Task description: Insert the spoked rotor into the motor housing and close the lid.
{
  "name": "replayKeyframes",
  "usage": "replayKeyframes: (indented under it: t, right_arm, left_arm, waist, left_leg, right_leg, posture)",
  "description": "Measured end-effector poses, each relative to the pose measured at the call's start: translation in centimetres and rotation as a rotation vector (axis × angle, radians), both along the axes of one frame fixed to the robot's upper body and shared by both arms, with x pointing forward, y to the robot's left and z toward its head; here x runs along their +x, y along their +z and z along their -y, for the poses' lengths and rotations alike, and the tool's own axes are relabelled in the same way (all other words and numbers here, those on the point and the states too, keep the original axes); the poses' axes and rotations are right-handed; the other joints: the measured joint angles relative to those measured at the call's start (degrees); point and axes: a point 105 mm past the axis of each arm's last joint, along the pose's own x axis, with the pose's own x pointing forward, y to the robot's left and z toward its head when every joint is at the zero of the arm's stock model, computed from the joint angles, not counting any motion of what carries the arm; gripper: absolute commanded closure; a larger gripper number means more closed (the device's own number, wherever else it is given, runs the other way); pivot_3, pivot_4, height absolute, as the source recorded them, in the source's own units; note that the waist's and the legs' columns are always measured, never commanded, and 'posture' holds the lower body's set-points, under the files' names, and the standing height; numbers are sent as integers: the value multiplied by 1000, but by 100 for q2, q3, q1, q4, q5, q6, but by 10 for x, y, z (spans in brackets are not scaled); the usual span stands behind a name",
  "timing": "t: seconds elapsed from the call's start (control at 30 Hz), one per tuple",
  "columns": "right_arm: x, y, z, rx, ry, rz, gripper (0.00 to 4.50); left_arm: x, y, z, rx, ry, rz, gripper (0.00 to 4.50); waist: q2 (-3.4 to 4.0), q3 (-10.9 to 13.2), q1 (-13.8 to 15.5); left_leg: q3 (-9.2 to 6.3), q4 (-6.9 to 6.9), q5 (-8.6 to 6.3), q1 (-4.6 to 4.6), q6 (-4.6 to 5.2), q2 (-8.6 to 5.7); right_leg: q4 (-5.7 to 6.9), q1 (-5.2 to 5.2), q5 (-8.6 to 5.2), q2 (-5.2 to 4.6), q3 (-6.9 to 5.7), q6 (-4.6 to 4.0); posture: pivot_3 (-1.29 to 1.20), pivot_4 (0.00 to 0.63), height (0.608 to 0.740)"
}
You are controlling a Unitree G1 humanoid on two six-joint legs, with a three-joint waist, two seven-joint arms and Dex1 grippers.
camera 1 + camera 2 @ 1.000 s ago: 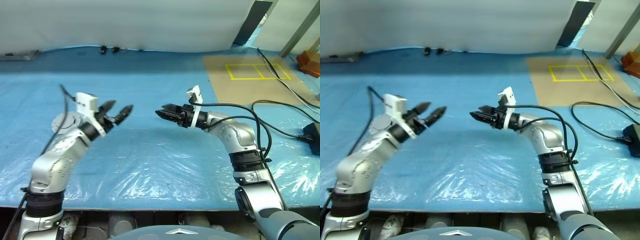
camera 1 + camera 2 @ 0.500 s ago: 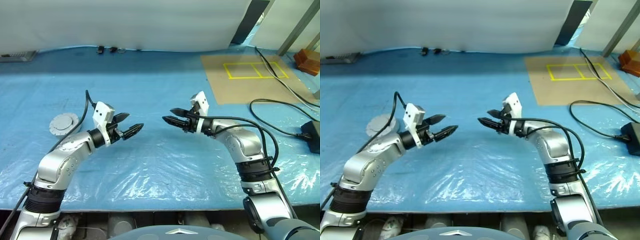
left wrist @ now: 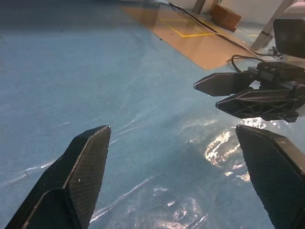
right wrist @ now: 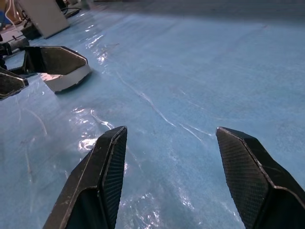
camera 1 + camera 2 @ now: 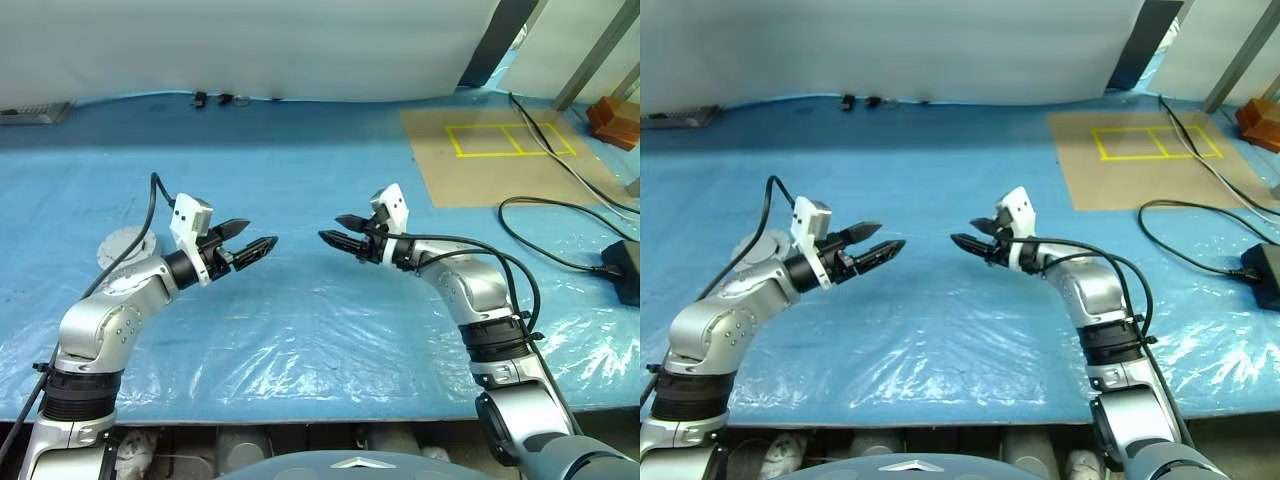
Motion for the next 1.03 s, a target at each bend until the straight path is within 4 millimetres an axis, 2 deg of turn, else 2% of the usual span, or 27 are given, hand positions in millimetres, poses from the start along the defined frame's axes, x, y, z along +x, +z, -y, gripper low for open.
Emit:
replayKeyframes:
  t: [0.63, 0.87, 1.03]
  right_arm:
    - [-4, -7, 2, -8, 21, -18, 1383]
    - [-1, -12, 4, -22, -1, -30, 1383]
    - [4, -9, 4, -30, -4, -11, 1383]
  left_arm:
    - [-2, -9, -2, 56, 3, -10, 95]
    - [-2, -12, -3, 70, 5, -13, 95]
    - [-1, -14, -5, 83, 13, -16, 95]
  waist:
    - [2, 2, -3]
    - [3, 2, -5]
    - [3, 2, -6]
  left_leg:
    - [0, 0, 0, 0, 0, 0]
    - [0, 0, 0, 0, 0, 0]
    - [0, 0, 0, 1, 0, 0]
  right_leg:
    - [0, 0, 0, 0, 0, 0]
    - [1, 0, 0, 0, 0, -1]
    - [2, 0, 0, 0, 0, 0]
  posture:
    - [0, 150, 740]
    - [0, 150, 740]
    - [0, 150, 740]
